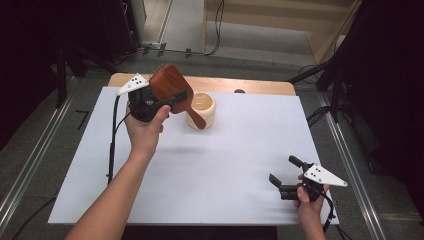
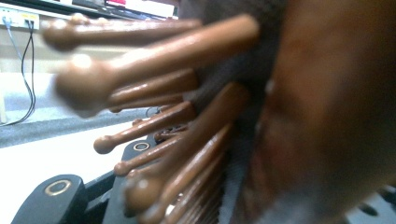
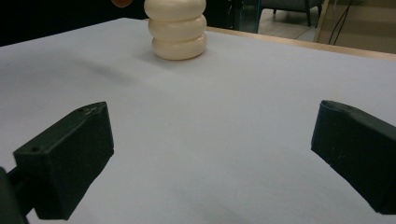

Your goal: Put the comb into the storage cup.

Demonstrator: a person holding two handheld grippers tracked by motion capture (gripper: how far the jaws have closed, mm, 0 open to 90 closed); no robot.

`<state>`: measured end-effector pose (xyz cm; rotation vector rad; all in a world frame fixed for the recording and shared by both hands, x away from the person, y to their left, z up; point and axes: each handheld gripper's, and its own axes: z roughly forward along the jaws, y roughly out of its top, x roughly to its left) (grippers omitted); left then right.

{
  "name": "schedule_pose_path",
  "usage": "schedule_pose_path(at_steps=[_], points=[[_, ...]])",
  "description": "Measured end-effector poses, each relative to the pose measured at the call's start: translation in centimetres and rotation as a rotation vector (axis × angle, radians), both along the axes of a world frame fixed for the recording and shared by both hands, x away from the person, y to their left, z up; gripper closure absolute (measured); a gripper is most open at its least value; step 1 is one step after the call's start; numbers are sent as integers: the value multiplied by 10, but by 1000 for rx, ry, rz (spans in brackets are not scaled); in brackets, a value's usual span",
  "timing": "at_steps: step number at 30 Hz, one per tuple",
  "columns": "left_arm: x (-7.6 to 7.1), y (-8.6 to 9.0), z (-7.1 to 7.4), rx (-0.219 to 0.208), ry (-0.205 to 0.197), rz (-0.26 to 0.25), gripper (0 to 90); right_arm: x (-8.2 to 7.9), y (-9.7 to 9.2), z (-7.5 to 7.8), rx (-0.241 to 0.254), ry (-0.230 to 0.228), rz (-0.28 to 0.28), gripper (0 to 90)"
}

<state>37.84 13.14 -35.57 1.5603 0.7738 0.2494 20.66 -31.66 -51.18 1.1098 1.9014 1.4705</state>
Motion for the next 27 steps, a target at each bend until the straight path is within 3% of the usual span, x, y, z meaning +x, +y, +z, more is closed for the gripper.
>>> schedule_pose_path(at_steps=[27], points=[[22,5,9,-24,-13,49,581,1,0,-1,2,-7,5,0]])
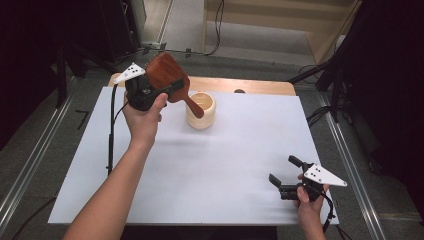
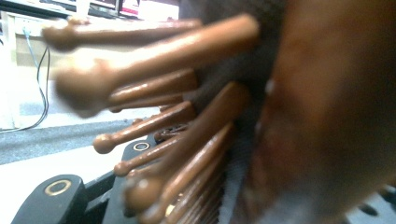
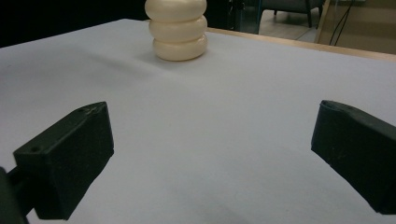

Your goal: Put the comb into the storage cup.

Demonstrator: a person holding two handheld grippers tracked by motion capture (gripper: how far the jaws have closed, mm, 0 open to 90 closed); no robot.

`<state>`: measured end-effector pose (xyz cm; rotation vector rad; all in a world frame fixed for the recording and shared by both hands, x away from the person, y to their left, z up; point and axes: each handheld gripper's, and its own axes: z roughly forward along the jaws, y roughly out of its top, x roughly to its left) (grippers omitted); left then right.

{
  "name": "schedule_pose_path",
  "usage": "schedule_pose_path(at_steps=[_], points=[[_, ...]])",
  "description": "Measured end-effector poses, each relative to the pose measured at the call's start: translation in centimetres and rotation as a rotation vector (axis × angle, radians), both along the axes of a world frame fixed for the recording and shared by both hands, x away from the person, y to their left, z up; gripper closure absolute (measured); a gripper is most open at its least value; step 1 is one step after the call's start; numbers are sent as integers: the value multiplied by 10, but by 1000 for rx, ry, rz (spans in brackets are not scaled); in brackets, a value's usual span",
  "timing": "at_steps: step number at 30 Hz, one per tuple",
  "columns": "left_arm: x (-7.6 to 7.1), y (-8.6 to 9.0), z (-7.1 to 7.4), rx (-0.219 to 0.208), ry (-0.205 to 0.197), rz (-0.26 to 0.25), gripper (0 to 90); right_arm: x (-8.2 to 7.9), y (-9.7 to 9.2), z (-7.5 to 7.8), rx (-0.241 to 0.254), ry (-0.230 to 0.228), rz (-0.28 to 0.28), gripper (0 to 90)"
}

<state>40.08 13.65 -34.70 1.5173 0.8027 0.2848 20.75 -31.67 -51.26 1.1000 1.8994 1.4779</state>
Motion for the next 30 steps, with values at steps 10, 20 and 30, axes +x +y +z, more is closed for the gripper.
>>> schedule_pose_path(at_steps=[10,20,30], points=[[15,0,-2,-21,-2,16,581,0,0,0,2,-2,3,0],[30,-1,-6,-22,0,45,580,0,0,0,2,-3,8,0],[38,-3,-9,-27,-8,70,578,0,1,0,-9,-5,17,0]])
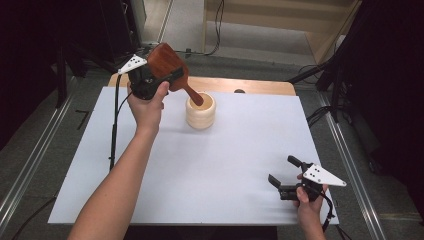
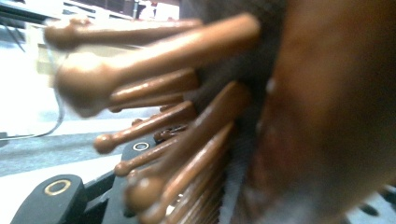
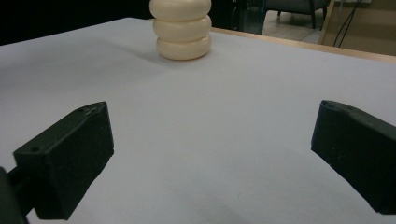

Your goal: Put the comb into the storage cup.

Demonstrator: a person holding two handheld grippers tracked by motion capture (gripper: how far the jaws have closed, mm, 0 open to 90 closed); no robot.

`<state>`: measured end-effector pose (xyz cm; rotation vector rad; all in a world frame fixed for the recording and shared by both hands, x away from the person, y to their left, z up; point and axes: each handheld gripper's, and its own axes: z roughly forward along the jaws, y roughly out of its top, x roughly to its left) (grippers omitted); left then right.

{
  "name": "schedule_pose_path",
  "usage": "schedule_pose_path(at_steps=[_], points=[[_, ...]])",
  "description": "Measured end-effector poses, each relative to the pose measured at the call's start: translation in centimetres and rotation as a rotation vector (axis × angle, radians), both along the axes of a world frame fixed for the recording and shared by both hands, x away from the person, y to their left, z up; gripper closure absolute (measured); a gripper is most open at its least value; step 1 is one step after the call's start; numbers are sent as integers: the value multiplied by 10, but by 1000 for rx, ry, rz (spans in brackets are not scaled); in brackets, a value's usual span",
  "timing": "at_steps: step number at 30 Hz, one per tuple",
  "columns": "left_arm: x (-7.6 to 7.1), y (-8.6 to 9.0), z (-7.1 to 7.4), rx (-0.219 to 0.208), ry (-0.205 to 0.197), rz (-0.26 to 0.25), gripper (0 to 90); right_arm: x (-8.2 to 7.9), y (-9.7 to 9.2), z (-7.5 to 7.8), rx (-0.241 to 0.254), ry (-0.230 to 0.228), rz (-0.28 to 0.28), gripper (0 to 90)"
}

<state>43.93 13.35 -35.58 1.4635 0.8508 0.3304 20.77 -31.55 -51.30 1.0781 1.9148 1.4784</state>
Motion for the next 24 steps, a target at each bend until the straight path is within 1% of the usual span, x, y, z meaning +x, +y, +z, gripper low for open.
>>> schedule_pose_path(at_steps=[4,8,17,18,24], points=[[4,-1,-3,7,2,15,578,0,0,0,6,0,2,0],[7,-3,-7,7,5,11,578,0,-1,0,10,0,0,0],[12,-10,-15,35,13,28,576,0,-1,0,11,-1,3,0],[13,-11,-17,43,17,32,575,0,-1,0,12,-1,4,0],[16,-16,-24,62,34,36,575,0,-1,0,10,1,2,0]])
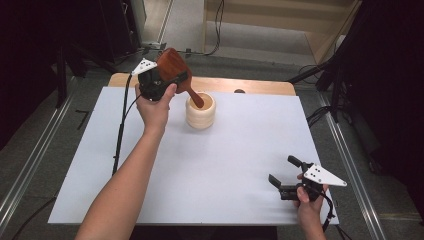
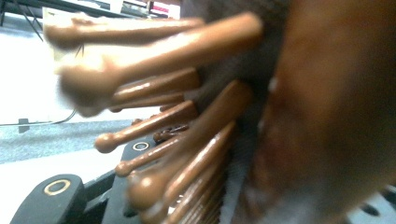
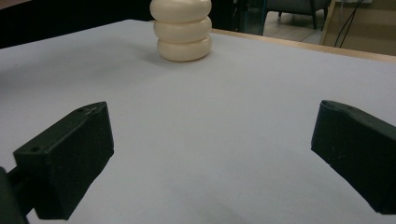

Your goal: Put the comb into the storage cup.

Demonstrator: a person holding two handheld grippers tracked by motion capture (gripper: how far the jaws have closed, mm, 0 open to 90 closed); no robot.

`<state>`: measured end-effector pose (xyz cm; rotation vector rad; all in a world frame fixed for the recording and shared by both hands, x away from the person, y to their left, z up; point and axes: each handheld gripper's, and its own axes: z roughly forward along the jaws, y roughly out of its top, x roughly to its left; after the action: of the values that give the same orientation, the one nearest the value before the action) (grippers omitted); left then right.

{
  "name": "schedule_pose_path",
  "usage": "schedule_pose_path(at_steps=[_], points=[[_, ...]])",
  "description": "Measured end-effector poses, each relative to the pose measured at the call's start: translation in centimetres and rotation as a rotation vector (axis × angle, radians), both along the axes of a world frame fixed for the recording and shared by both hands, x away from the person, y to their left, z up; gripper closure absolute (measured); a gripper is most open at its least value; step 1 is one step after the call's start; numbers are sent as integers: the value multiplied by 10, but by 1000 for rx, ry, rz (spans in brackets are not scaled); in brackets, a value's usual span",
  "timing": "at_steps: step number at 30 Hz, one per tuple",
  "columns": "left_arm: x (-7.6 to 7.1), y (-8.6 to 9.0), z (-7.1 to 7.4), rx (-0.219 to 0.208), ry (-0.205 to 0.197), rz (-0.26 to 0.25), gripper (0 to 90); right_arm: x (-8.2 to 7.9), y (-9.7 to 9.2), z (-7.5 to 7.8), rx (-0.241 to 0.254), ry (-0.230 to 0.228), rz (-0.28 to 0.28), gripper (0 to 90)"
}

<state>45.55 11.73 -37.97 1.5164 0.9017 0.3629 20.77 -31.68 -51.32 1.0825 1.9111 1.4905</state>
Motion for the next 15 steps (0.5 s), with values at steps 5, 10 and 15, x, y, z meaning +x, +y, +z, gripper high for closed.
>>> schedule_pose_path(at_steps=[5,10,15], points=[[2,-5,-7,7,9,0,574,0,0,0,3,-2,2,0],[4,-10,-12,18,14,-4,573,0,0,0,2,-3,4,0],[5,-13,-16,32,21,3,574,0,-1,0,3,-3,6,0]])
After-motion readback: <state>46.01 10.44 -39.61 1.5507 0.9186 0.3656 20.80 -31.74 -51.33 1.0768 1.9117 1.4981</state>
